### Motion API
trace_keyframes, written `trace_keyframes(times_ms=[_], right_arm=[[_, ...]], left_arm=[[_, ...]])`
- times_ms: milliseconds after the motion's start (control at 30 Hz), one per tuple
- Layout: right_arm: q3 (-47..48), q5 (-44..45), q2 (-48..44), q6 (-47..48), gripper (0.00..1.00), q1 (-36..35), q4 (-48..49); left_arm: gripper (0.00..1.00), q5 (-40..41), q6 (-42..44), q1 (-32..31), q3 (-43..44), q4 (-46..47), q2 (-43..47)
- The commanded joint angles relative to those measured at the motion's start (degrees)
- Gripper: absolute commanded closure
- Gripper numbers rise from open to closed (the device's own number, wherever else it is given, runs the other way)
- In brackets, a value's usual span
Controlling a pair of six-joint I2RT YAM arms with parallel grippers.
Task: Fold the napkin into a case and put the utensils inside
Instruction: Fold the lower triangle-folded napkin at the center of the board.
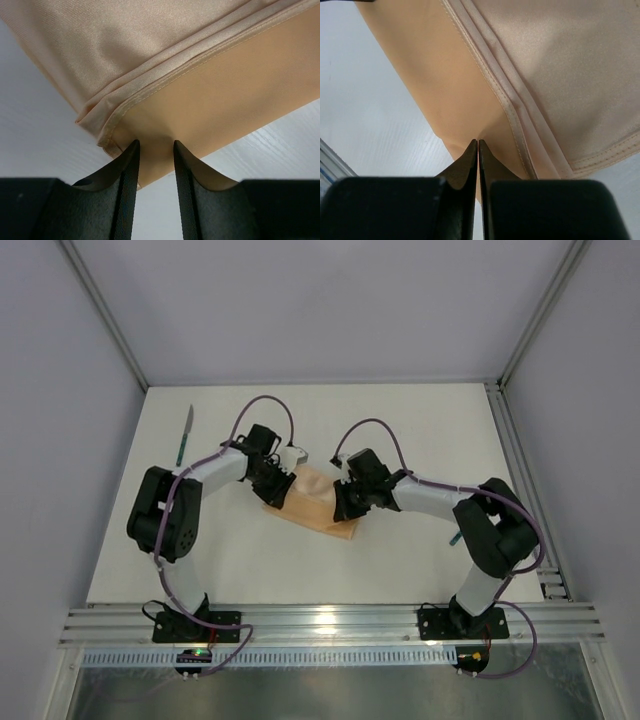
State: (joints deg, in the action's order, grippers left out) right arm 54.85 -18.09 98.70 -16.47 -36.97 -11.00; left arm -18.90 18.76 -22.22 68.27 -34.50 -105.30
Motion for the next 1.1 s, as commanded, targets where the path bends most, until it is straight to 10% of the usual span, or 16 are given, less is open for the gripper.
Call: trace_keyframes(times_ms=[0, 833, 1067], right_arm=[[2.1, -1.07, -4.82, -0.49, 0.94, -0.03, 0.37], [-3.87, 6.66, -2.72, 0.3, 0.93, 0.93, -2.79], [4.1, 1.13, -7.54, 4.16, 0.92, 0.67, -9.2]], left_arm=[[0.65, 0.0, 2.24, 0.16, -1.82, -1.44, 2.46], [0.7, -3.24, 4.35, 0.07, -7.54, -2.5, 6.94], [0.57, -8.35, 5.49, 0.07, -2.1, -6.19, 11.43]])
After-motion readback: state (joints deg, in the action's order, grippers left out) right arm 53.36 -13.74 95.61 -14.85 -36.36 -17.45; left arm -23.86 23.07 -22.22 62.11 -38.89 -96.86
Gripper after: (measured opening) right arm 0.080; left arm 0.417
